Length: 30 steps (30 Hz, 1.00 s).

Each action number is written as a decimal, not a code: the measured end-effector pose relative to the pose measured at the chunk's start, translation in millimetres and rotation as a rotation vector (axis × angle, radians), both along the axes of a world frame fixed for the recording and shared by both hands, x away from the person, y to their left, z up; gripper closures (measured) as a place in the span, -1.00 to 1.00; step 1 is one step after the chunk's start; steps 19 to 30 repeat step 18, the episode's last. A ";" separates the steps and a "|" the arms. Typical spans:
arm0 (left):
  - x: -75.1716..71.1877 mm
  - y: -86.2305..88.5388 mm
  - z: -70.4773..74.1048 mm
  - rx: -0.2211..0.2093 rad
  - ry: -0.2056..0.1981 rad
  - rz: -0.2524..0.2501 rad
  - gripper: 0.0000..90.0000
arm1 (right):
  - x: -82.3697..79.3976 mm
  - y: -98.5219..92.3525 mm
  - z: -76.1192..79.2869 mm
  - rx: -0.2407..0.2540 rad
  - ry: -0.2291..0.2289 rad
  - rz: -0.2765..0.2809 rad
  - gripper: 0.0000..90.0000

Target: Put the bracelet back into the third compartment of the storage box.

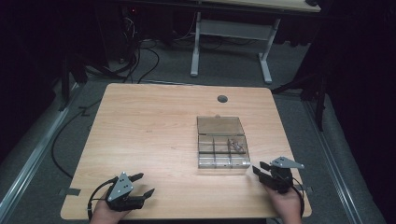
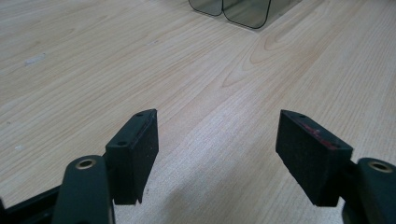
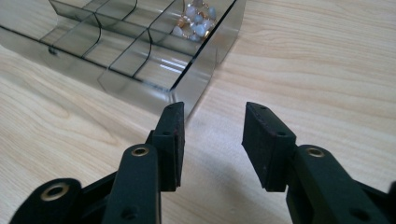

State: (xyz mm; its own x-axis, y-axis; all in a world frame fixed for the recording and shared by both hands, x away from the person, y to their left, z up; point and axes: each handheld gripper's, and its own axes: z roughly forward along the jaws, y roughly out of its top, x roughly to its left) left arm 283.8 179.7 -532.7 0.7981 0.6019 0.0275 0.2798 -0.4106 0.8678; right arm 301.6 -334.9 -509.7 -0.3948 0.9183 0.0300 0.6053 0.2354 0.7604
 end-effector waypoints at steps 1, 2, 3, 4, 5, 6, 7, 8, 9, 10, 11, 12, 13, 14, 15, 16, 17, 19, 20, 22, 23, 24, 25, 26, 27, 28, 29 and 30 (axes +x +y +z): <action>0.2 0.2 0.1 -0.001 0.000 0.000 -0.32 | -2.7 0.7 -3.5 0.007 -0.008 -0.005 0.27; 0.4 0.5 0.1 -0.004 0.001 0.000 -0.32 | -4.3 0.9 -7.0 0.015 -0.016 -0.004 0.24; 0.7 0.7 0.0 -0.009 0.000 0.002 -0.32 | -6.4 1.5 -10.0 0.020 -0.019 -0.011 0.23; 0.7 0.7 0.0 -0.009 0.000 0.002 -0.32 | -6.4 1.5 -10.0 0.020 -0.019 -0.011 0.23; 0.8 0.7 0.0 -0.010 0.001 0.003 -0.32 | -9.4 2.0 -14.6 0.031 -0.039 -0.018 0.22; 0.8 0.5 0.0 -0.009 0.002 0.002 -0.32 | -12.1 1.7 -17.4 0.032 -0.060 -0.014 0.20; 0.7 0.2 -0.2 -0.009 0.001 0.003 -0.32 | -13.2 1.6 -17.2 0.028 -0.078 -0.008 0.20; 0.6 0.1 -0.1 -0.007 0.000 0.004 -0.32 | -14.0 1.6 -17.0 0.038 -0.084 -0.005 0.19; 0.6 0.1 -0.1 -0.006 0.001 0.004 -0.32 | -13.6 1.3 -17.2 0.046 -0.074 -0.007 0.18; 0.5 0.1 -0.1 -0.006 0.000 0.005 -0.32 | -13.0 0.5 -17.3 0.044 -0.071 -0.010 0.17; 0.5 0.1 -0.1 -0.006 0.000 0.005 -0.32 | -13.1 0.2 -17.2 0.048 -0.072 -0.015 0.16; 0.6 0.0 -0.1 -0.006 0.001 0.007 -0.32 | -13.1 0.2 -17.2 0.048 -0.072 -0.015 0.16; 0.7 -0.2 -0.2 -0.005 0.003 0.008 -0.32 | -13.1 -0.2 -17.3 0.060 -0.066 -0.016 0.14; 0.7 -0.2 -0.2 -0.005 0.003 0.008 -0.32 | -13.1 -0.2 -17.3 0.060 -0.066 -0.016 0.14; 0.7 -0.2 -0.2 -0.004 0.003 0.008 -0.32 | -13.1 -0.3 -17.3 0.061 -0.065 -0.018 0.14; 0.7 -0.2 -0.1 -0.002 0.002 0.007 -0.32 | -13.0 -0.4 -17.3 0.061 -0.062 -0.019 0.13; 0.7 -0.3 -0.1 -0.002 0.002 0.008 -0.32 | -12.8 -0.5 -17.4 0.063 -0.062 -0.019 0.13; 0.7 -0.2 -0.1 -0.002 0.002 0.008 -0.32 | -12.9 -0.4 -17.4 0.064 -0.060 -0.023 0.12; 0.7 -0.2 -0.1 -0.002 0.002 0.008 -0.32 | -12.9 -0.4 -17.4 0.064 -0.060 -0.023 0.12; 0.7 -0.2 -0.1 -0.002 0.002 0.008 -0.32 | -12.9 -0.4 -17.4 0.064 -0.060 -0.023 0.12; 0.7 -0.2 -0.1 -0.002 0.002 0.008 -0.32 | -12.9 -0.4 -17.4 0.064 -0.060 -0.023 0.12; 0.7 -0.2 -0.1 -0.002 0.002 0.008 -0.32 | -12.9 -0.4 -17.4 0.064 -0.060 -0.023 0.12; 0.7 -0.2 -0.1 -0.002 0.002 0.008 -0.32 | -12.9 -0.4 -17.4 0.064 -0.060 -0.023 0.12; 0.7 -0.2 -0.1 -0.002 0.002 0.008 -0.32 | -12.9 -0.4 -17.4 0.064 -0.060 -0.023 0.12; 0.7 -0.2 -0.1 -0.002 0.002 0.008 -0.32 | -12.9 -0.4 -17.4 0.064 -0.060 -0.023 0.12; 0.7 -0.2 -0.1 -0.002 0.002 0.008 -0.32 | -12.9 -0.4 -17.4 0.064 -0.060 -0.023 0.12; 0.7 -0.2 -0.1 -0.002 0.002 0.008 -0.32 | -12.9 -0.4 -17.4 0.064 -0.060 -0.023 0.12; 0.7 -0.2 -0.1 -0.002 0.002 0.008 -0.32 | -12.9 -0.4 -17.4 0.064 -0.060 -0.023 0.12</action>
